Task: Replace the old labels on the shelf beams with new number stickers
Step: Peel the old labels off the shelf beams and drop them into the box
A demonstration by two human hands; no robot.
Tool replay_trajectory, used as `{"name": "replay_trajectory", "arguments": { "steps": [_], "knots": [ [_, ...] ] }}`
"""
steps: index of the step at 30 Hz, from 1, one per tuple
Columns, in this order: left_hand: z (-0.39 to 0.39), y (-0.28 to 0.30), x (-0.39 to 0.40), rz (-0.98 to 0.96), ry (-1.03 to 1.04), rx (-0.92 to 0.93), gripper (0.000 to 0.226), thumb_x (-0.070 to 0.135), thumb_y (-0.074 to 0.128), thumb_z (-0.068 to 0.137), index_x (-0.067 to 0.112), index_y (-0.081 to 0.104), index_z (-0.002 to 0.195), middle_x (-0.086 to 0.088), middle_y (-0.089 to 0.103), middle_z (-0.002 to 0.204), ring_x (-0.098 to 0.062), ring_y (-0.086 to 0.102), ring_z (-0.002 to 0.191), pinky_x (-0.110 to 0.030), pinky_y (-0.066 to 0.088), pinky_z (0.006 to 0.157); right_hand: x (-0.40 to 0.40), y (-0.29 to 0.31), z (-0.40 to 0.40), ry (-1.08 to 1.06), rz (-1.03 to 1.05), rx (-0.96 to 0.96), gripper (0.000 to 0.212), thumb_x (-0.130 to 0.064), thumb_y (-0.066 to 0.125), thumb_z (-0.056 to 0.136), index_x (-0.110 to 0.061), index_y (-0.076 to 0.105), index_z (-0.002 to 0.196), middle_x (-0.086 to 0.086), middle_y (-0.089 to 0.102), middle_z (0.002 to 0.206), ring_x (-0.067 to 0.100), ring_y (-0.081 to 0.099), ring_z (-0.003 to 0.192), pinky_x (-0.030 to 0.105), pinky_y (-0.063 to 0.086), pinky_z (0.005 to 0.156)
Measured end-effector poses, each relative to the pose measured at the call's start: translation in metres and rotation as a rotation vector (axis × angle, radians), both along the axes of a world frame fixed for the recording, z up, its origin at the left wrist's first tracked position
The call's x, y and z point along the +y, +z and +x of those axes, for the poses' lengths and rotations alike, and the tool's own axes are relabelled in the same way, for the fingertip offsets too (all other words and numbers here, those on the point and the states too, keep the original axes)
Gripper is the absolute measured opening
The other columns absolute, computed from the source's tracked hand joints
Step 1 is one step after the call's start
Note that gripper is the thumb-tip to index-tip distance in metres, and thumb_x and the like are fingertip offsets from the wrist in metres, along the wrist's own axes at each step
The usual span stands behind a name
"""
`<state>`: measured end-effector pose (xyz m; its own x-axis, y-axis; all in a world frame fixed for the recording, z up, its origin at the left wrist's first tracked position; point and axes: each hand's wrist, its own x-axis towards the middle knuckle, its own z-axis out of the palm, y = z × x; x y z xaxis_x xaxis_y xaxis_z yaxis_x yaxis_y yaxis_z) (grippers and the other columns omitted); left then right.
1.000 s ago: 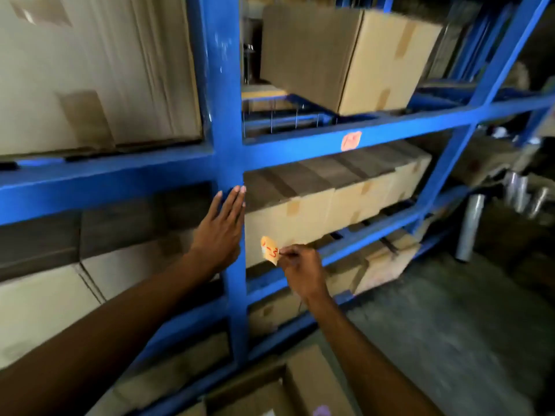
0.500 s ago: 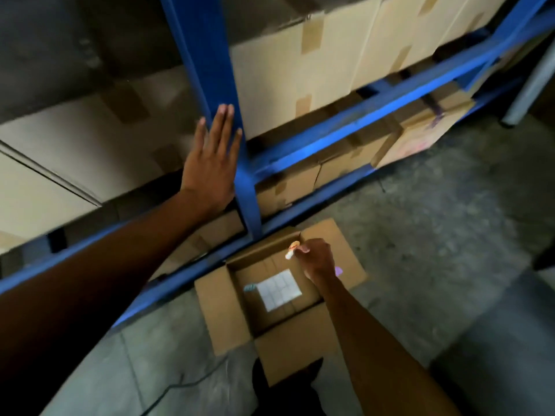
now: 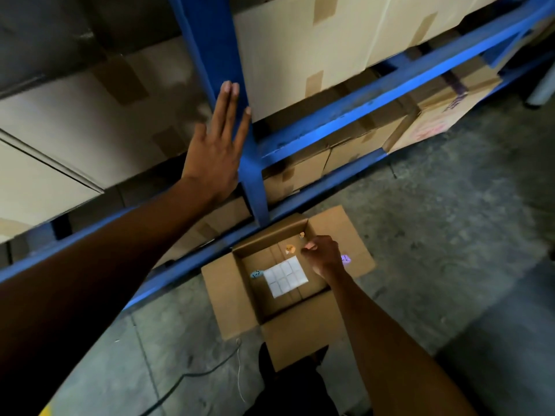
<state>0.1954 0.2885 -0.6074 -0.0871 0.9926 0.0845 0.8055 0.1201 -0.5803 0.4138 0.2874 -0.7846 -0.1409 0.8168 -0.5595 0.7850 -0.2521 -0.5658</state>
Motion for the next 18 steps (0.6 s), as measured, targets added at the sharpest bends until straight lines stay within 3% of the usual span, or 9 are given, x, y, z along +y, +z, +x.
{"name": "replay_trajectory", "arguments": {
  "steps": [5,9,14,18],
  "knots": [
    [-0.002,0.007,-0.003,-0.032,-0.010,-0.019,0.099,0.047,0.053,0.081,0.008,-0.008,0.148,-0.024,-0.013,0.156,-0.038,-0.006,0.146,-0.035,0.046,0.081,0.000,0.006,0.005,-0.001,0.010,0.000,0.021,-0.017,0.065,0.077,-0.006,0.069,0.095,0.016,0.069,0.106,0.031,0.063,0.100,0.032,0.048,0.085],
    [0.004,0.028,-0.006,-0.095,-0.019,-0.271,0.094,0.040,0.053,0.085,0.009,-0.010,0.148,-0.022,-0.015,0.157,-0.035,-0.011,0.146,-0.045,0.032,0.106,0.009,0.037,0.013,-0.014,0.063,0.018,0.021,-0.019,0.064,0.081,-0.008,0.066,0.099,0.014,0.069,0.106,0.031,0.063,0.101,0.037,0.051,0.089],
    [0.029,0.074,-0.016,-0.059,-0.151,-0.499,0.085,0.029,0.052,0.087,0.009,-0.003,0.150,-0.017,-0.007,0.159,-0.030,-0.007,0.147,-0.044,0.013,0.117,0.044,0.120,0.028,0.039,0.257,0.042,0.021,-0.017,0.063,0.082,-0.004,0.064,0.098,0.018,0.068,0.104,0.032,0.063,0.100,0.033,0.049,0.084],
    [0.053,0.135,-0.002,0.081,-0.193,-0.491,0.084,0.026,0.052,0.086,0.010,-0.001,0.150,-0.013,-0.006,0.160,-0.027,-0.006,0.148,-0.043,0.008,0.119,0.084,0.218,0.043,0.046,0.484,0.084,0.020,-0.017,0.060,0.083,-0.008,0.065,0.100,0.018,0.067,0.107,0.033,0.061,0.104,0.038,0.050,0.089]
  ]
}}
